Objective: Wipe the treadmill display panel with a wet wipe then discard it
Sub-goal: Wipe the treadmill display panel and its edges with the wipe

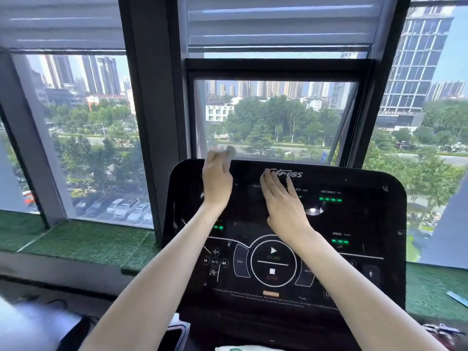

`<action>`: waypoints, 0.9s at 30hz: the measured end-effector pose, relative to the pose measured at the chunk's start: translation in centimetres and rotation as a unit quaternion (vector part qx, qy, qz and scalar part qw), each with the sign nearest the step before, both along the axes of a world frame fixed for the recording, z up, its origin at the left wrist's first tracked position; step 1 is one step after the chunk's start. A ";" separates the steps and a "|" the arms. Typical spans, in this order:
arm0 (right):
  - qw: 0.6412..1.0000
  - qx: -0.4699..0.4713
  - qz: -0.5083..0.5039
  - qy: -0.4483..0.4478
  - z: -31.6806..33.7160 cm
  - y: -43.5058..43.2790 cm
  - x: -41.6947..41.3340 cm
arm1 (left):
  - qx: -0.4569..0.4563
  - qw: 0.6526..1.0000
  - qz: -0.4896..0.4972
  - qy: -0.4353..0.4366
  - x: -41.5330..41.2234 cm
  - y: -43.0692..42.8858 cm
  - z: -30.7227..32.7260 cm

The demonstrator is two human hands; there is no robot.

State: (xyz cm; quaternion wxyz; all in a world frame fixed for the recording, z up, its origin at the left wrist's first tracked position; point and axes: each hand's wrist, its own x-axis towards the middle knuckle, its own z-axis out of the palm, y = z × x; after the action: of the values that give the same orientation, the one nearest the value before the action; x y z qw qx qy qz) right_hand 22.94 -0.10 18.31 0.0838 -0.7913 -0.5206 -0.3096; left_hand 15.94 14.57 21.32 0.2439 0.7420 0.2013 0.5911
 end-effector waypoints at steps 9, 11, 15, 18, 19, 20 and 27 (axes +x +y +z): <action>0.999 -0.009 0.049 0.016 0.0 -2.3 1.5 | 0.048 0.995 -0.054 0.075 1.3 -3.3 -0.4; 0.998 0.040 0.035 0.030 -0.7 -3.5 1.9 | -0.042 0.998 0.043 0.002 1.2 -2.0 -0.2; 0.998 0.054 0.003 0.043 -1.7 -4.6 2.7 | -0.089 0.992 0.088 -0.010 2.3 -4.1 -0.1; 0.999 0.019 -0.010 0.031 -1.8 -4.8 3.1 | 0.073 0.990 -0.044 0.116 3.5 -6.1 -0.4; 1.000 0.012 -0.012 0.025 -1.7 -4.9 3.2 | 0.077 0.988 -0.057 0.121 3.3 -5.8 -0.1; 1.000 0.005 -0.014 0.020 -1.6 -5.0 3.3 | 0.045 0.993 -0.047 0.095 3.0 -5.3 0.2; 1.000 -0.017 -0.018 0.002 -1.3 -5.4 3.5 | 0.024 0.995 -0.040 0.090 3.8 -7.3 0.4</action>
State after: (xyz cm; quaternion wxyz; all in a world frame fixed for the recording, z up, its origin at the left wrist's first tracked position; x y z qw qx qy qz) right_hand 26.39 -5.46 16.97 0.0657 -0.8025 -0.5113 -0.3004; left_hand 19.79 7.26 21.77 0.2302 0.8052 0.1779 0.5167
